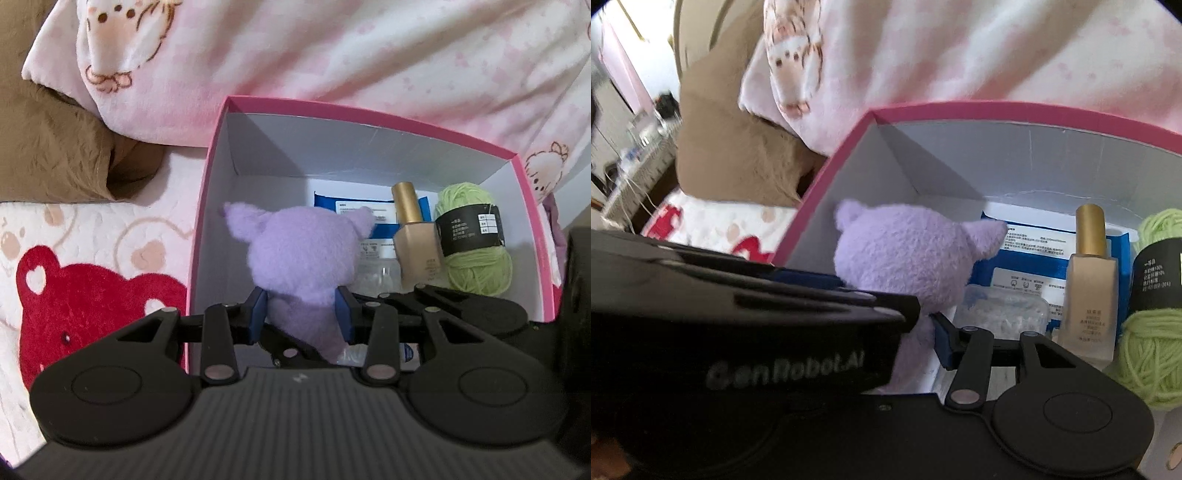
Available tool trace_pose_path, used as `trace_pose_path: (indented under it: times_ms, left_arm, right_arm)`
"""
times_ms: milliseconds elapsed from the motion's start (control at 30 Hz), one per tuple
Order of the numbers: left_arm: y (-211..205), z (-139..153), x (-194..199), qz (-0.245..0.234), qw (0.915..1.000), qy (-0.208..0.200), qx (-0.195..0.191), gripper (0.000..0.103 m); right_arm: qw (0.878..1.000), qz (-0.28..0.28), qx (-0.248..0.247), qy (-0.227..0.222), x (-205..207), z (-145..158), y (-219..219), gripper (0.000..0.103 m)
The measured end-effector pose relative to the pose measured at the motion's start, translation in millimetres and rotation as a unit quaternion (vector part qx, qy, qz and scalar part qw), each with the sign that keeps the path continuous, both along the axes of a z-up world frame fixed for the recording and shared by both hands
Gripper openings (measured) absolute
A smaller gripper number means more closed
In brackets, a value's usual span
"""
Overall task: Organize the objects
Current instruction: 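Open the left tool to release the plush toy, withdraw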
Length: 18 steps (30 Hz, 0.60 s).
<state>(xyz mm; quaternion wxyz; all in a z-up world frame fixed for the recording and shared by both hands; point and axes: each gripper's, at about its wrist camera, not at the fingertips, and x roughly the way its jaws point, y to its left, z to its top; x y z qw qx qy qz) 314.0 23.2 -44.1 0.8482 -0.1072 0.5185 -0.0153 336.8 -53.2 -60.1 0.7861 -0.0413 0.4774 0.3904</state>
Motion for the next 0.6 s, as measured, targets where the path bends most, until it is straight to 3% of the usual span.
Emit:
trace_pose_path:
  times_ms: [33,167,367,600]
  left_arm:
    - [3,1,-2,0.005,1.0000,-0.002,-0.007,0.038]
    - [12,10,-10,0.021,0.9995,-0.018,-0.017,0.038]
    - [15,37,-29,0.007,0.9991,-0.039,-0.017,0.039]
    - [10,82,-62,-0.032,0.9979,-0.057,0.003,0.041]
  right_arm:
    - [1.000,-0.004,0.002,-0.002,0,0,-2,0.060]
    - [0.999,-0.009,0.028,0.018,-6,4,-20,0.077]
    - [0.998,-0.017,0.053,-0.012,-26,25,-55,0.077]
    - [0.996,0.007,0.045,-0.072,-66,90,-82,0.077]
